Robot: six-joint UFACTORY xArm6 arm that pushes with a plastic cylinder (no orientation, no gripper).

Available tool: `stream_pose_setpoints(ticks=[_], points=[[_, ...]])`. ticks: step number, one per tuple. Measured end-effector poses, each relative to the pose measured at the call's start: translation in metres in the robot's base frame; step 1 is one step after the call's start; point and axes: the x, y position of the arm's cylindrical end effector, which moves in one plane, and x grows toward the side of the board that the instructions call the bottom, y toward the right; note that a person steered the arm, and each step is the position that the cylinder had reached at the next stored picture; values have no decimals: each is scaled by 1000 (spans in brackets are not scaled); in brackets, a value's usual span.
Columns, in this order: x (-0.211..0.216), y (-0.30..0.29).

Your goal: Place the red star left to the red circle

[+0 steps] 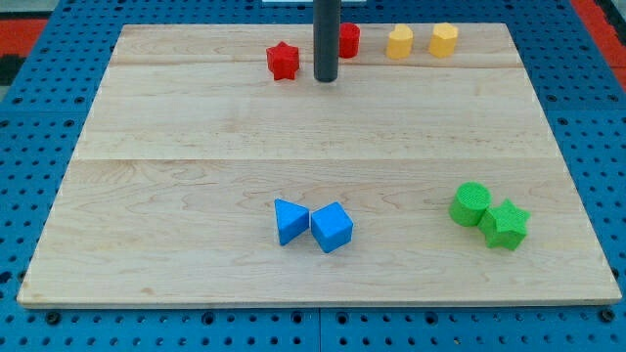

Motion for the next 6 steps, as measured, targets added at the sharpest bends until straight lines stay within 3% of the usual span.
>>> stream_pose_setpoints(ticks=[2,4,6], points=[[-42,-74],[-44,-77],[-47,-40]])
